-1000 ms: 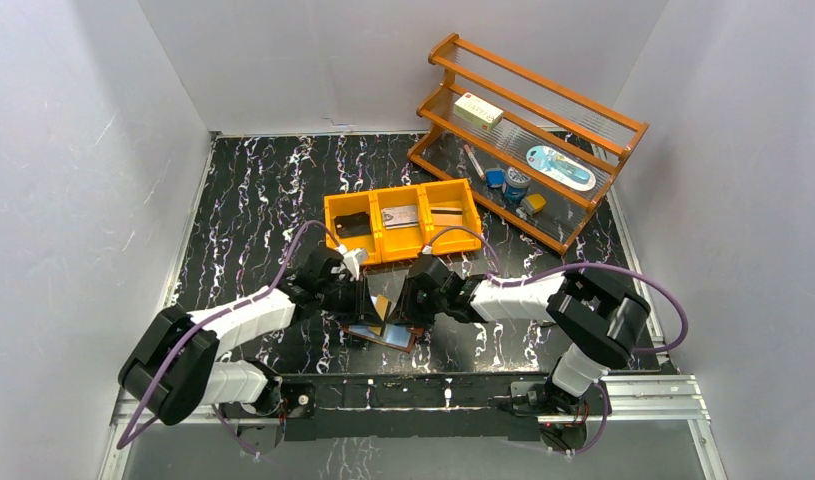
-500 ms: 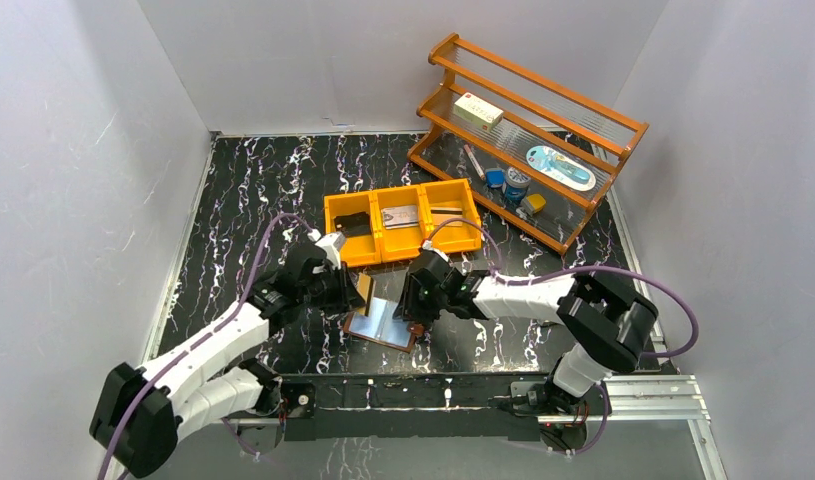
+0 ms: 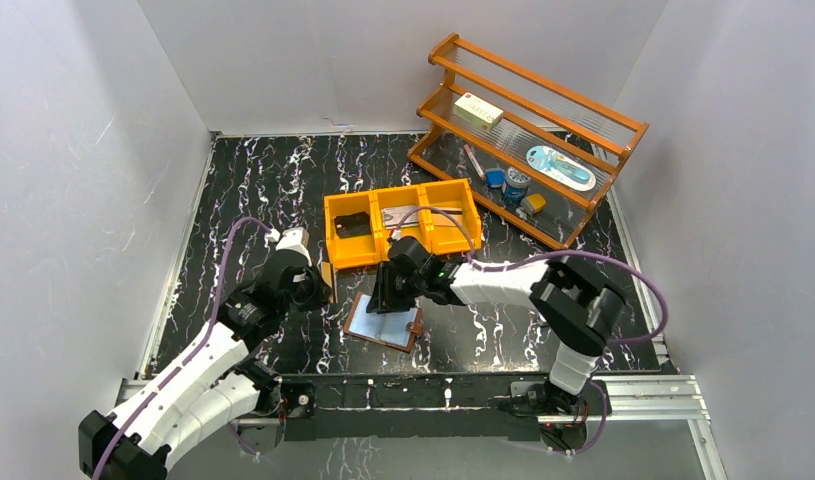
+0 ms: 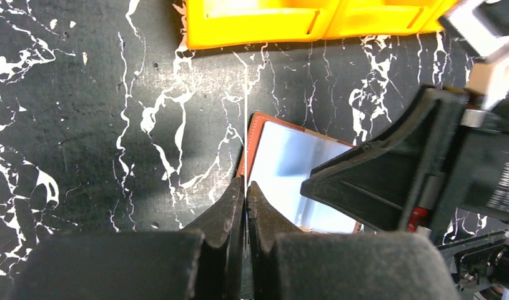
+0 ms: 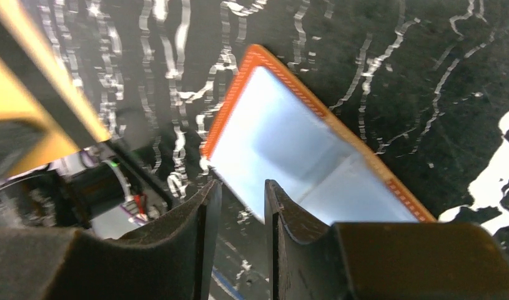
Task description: Take the credit cards out of the card holder
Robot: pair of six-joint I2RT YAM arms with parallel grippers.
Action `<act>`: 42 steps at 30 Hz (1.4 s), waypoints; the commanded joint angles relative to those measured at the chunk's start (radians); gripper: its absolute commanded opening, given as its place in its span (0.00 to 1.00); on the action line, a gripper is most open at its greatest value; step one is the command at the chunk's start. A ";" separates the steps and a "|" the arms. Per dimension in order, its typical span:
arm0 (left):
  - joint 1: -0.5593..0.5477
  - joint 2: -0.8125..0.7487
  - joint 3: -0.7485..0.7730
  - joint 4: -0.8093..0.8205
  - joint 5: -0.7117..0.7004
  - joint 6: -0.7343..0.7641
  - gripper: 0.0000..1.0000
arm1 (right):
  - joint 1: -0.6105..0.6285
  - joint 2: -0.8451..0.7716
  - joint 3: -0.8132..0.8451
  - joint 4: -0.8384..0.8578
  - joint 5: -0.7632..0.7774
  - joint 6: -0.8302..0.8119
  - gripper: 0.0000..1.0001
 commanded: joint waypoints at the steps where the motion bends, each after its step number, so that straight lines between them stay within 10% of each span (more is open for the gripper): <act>1: 0.004 -0.008 0.026 -0.047 -0.041 -0.005 0.00 | 0.004 0.082 0.013 0.008 -0.035 -0.005 0.42; 23: 0.004 -0.056 0.017 -0.072 -0.064 0.007 0.00 | 0.021 0.067 0.076 -0.386 0.313 -0.532 0.38; 42: 0.004 -0.043 0.018 -0.070 -0.060 0.011 0.00 | 0.025 0.180 0.212 -0.317 0.155 -0.317 0.39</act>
